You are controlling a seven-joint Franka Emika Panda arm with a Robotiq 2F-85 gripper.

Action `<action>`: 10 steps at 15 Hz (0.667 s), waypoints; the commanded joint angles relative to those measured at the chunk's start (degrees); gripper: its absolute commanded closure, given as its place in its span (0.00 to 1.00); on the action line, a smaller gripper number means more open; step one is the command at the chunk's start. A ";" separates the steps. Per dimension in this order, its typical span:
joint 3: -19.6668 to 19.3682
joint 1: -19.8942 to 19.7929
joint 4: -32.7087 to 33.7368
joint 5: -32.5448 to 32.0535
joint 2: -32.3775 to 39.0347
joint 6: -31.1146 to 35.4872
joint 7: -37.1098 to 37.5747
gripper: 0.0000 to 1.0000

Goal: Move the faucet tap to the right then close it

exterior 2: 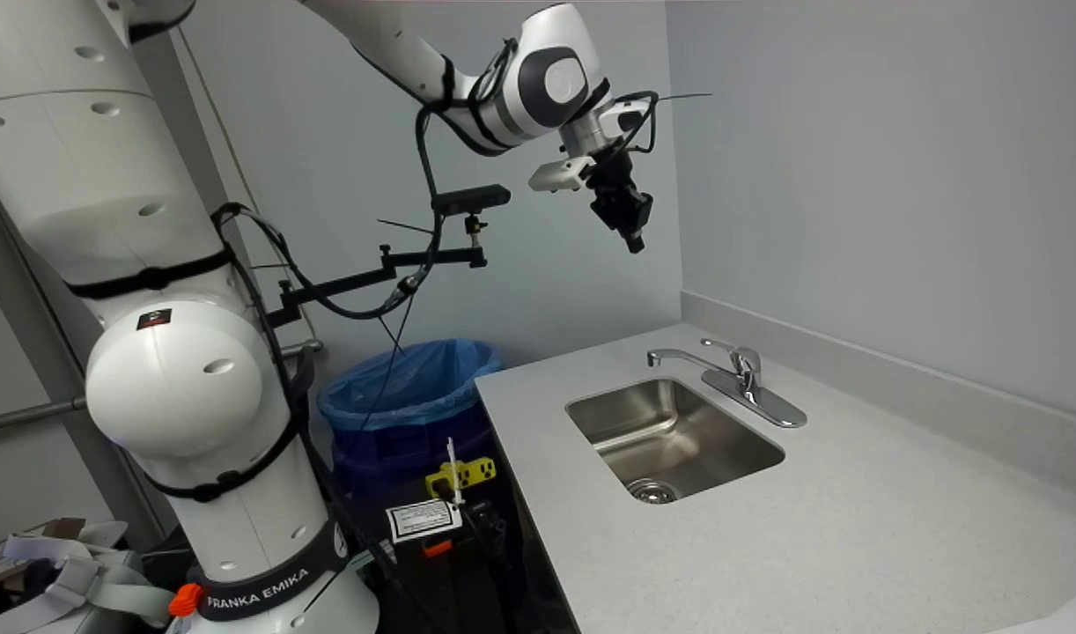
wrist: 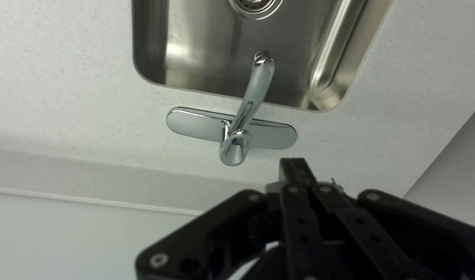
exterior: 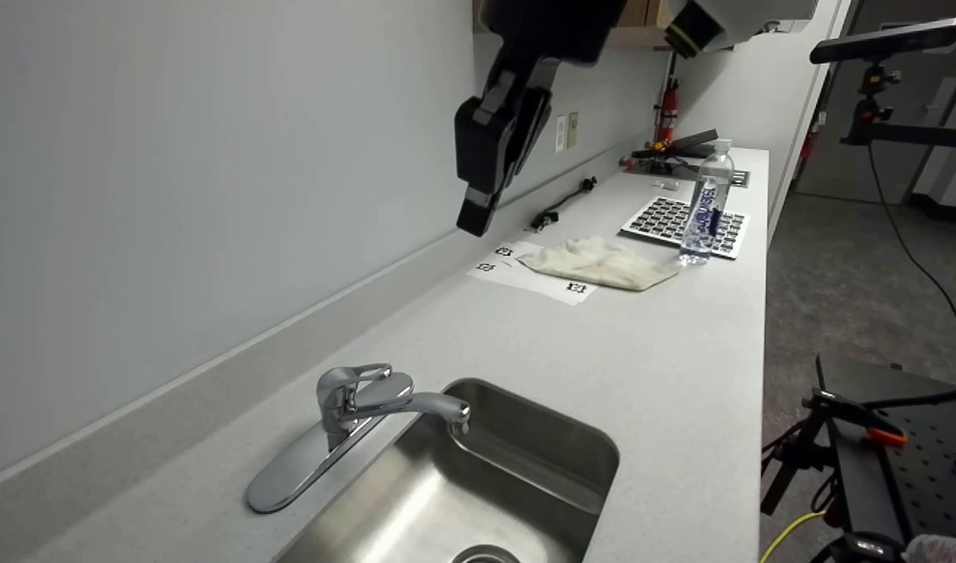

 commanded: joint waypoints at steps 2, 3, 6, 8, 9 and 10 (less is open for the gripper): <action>1.71 -2.51 -2.92 -1.20 -3.78 -0.69 2.64 0.74; 1.69 -2.76 -3.15 -0.97 -4.02 -0.93 2.60 0.73; 1.69 -3.48 -3.70 -0.98 -4.42 -0.97 2.95 0.52; 1.73 -3.93 -4.07 -1.41 -4.57 -0.82 2.89 0.38; 1.73 -4.07 -4.16 -1.37 -4.58 -0.80 2.75 0.30; 1.73 -4.18 -4.12 -1.42 -4.47 -0.66 2.64 0.23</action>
